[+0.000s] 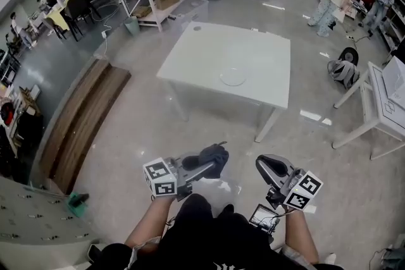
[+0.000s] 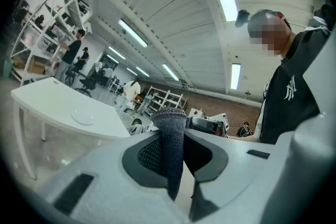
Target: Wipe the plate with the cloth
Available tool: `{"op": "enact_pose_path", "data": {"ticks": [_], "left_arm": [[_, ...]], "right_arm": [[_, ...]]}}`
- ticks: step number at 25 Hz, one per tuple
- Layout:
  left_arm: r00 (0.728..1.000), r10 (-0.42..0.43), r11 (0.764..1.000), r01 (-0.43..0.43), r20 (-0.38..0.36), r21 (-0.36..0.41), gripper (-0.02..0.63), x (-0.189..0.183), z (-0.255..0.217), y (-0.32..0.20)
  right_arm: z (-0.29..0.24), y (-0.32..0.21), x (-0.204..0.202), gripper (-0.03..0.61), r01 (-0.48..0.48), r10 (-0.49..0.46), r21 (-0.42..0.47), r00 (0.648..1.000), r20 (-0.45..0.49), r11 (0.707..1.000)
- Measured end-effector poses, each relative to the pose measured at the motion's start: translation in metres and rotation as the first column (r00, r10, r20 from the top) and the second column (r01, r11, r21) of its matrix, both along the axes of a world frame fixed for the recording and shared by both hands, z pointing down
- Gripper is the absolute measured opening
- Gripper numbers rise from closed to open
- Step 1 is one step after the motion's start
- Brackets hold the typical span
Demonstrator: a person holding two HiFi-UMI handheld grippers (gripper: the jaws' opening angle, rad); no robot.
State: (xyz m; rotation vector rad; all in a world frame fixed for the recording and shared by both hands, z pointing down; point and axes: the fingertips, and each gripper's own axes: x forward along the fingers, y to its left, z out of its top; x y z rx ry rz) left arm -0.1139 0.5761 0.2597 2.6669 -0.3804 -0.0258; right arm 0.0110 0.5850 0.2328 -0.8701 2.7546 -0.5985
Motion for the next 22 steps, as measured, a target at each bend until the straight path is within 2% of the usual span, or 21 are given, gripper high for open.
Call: {"op": "enact_pose_path", "data": {"ticks": [3,4,6,13,22], "left_arm": [[1.0,-0.025,0.999,0.025,0.004,-0.032,0.055,-0.003,0.01,-0.011],[0.999,-0.031,0.999,0.032,0.005,-0.043,0.055,-0.004,0.014,-0.017],[0.999,-0.039,0.998,0.039,0.007,-0.055,0.055,-0.005,0.023,-0.033],[0.999,-0.027,0.998,0.028,0.026,-0.053,0.055,-0.015,0.043,-0.136],[1.0,-0.019,0.997,0.018,-0.018,-0.076,0.055,-0.046,0.056,-0.294]], "right_arm": [[0.006,-0.016,0.01,0.012,-0.031,0.031,-0.012,0.999,0.016,0.999],[0.009,-0.023,0.013,0.027,-0.036,0.036,-0.018,0.999,0.02,0.999],[0.016,-0.039,0.015,0.099,-0.03,0.031,-0.029,0.999,0.023,0.999],[0.04,-0.136,-0.002,0.091,-0.027,0.027,-0.089,1.0,0.0,0.996],[0.06,-0.291,-0.039,0.091,-0.058,0.049,-0.183,0.997,-0.054,0.981]]}}
